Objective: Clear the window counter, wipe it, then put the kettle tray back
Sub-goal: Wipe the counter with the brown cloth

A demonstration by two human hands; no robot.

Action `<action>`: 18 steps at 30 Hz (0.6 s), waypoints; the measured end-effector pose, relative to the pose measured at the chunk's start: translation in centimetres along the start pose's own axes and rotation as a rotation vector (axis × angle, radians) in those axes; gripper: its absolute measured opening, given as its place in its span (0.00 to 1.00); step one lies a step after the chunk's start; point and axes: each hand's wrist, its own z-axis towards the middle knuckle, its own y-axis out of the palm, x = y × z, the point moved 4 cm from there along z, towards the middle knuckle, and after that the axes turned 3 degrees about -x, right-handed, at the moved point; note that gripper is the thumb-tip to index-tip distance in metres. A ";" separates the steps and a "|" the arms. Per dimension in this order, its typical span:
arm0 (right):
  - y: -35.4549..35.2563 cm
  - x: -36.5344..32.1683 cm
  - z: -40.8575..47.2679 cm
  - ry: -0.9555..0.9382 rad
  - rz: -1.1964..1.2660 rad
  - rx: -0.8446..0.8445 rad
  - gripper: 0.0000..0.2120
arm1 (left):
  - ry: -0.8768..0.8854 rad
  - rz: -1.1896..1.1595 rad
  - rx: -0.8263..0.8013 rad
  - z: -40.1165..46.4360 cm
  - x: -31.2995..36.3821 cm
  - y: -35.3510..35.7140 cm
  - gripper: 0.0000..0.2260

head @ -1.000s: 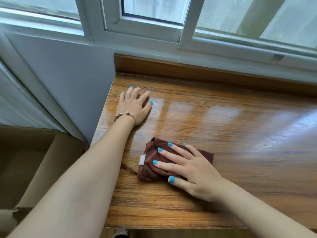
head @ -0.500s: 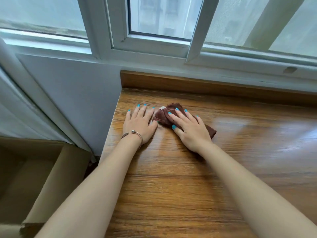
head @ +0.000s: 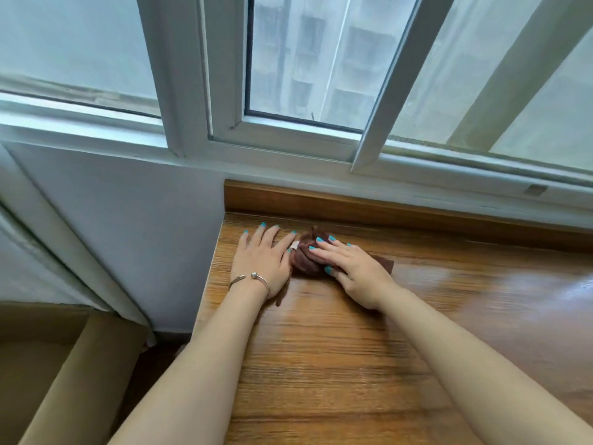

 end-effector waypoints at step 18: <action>0.9 -1.2 -6.5 -0.227 0.047 -0.046 0.21 | -0.007 -0.033 0.009 0.3 0.0 0.2 0.25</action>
